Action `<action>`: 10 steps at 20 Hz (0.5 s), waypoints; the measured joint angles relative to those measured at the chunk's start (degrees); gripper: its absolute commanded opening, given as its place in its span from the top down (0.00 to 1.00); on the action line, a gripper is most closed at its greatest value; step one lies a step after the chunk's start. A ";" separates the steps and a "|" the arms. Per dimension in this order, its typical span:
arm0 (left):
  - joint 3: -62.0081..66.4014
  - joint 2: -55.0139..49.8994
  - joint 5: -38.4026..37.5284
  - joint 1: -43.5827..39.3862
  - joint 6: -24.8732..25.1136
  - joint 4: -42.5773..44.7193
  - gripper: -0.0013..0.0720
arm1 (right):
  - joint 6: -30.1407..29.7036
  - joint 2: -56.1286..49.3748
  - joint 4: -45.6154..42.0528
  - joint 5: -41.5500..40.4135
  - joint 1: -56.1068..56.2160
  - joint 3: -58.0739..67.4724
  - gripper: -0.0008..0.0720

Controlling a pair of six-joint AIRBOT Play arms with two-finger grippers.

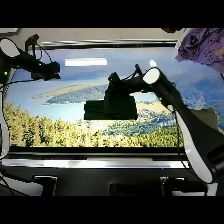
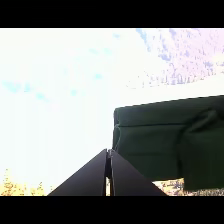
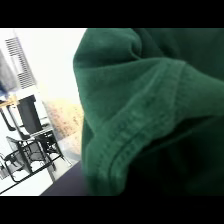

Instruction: Fold the clothes and pants, and hang the long-sleeved shirts on hangers.

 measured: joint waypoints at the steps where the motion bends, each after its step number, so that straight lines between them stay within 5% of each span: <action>1: -0.02 0.00 -0.13 0.20 -0.02 0.07 0.96 | 0.02 -1.20 0.37 -1.27 0.63 0.00 0.94; 6: 0.00 0.09 -0.22 0.70 -0.24 0.04 0.96 | -0.04 -5.97 3.91 -7.43 3.48 0.00 0.94; 7: 0.00 0.09 -0.24 0.72 -0.35 0.04 0.96 | -0.46 -6.62 4.46 -8.17 4.17 0.00 0.87; 9: 0.00 0.09 -0.28 0.76 -0.48 0.04 0.96 | -1.05 -7.69 5.27 -9.05 5.38 0.00 0.44; 10: 0.00 0.09 -0.31 0.79 -0.66 0.04 0.96 | -1.49 -8.13 5.49 -9.57 5.95 0.00 0.38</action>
